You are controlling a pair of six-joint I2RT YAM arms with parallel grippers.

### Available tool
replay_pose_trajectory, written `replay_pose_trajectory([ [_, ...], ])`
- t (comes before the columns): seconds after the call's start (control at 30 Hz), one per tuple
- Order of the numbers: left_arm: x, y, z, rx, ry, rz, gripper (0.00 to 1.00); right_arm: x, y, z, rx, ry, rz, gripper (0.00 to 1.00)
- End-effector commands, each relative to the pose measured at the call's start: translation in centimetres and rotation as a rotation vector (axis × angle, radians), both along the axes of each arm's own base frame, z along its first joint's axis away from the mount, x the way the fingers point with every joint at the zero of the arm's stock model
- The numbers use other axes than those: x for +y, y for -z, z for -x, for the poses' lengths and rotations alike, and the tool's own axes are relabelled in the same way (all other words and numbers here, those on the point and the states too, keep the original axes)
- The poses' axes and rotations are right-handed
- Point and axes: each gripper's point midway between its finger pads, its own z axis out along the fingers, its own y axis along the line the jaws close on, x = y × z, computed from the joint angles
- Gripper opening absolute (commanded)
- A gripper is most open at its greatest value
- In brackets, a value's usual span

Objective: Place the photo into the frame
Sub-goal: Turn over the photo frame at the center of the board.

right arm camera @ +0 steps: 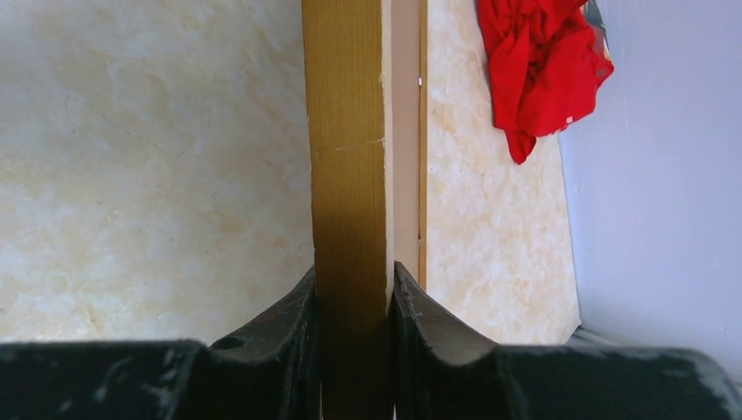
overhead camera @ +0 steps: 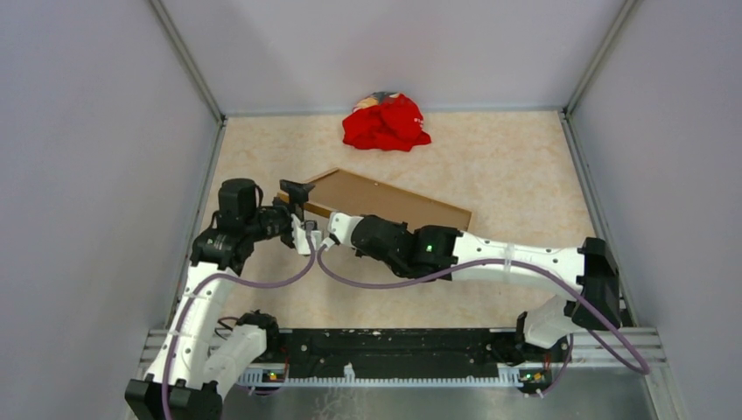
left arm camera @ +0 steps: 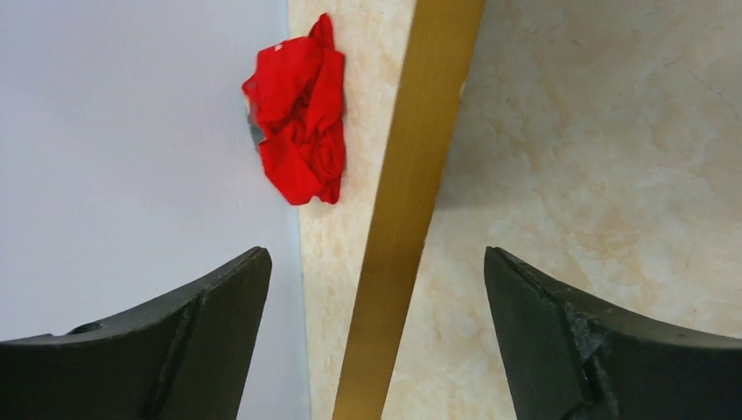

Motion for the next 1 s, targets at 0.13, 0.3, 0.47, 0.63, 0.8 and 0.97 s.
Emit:
replay_pose_trajectory([
  [0.13, 0.5, -7.1, -1.5, -0.031, -0.133, 0.236, 0.99, 0.8, -10.2, -2.6, 0.096, 0.126, -0.399, 0.0],
  [0.3, 2.3, -10.1, -3.9, 0.124, -0.245, 0.398, 0.99, -0.6, -14.2, -4.6, 0.243, 0.211, -0.55, 0.0],
  [0.47, 4.3, -10.0, -7.0, 0.348, -0.388, 0.477, 0.99, -4.8, -16.1, -7.7, 0.44, 0.352, -0.814, 0.0],
  [0.63, 5.4, -8.5, -8.3, 0.505, -0.504, 0.558, 0.99, -9.7, -11.7, -8.6, 0.537, 0.535, -0.918, 0.0],
  [0.8, 5.9, -6.6, -8.6, 0.567, -0.568, 0.6, 0.99, -14.7, -6.5, -7.5, 0.593, 0.727, -1.077, 0.0],
  [0.97, 6.0, -4.2, -8.3, 0.6, -0.59, 0.598, 0.99, -17.8, 0.1, -5.3, 0.638, 0.877, -1.173, 0.0],
])
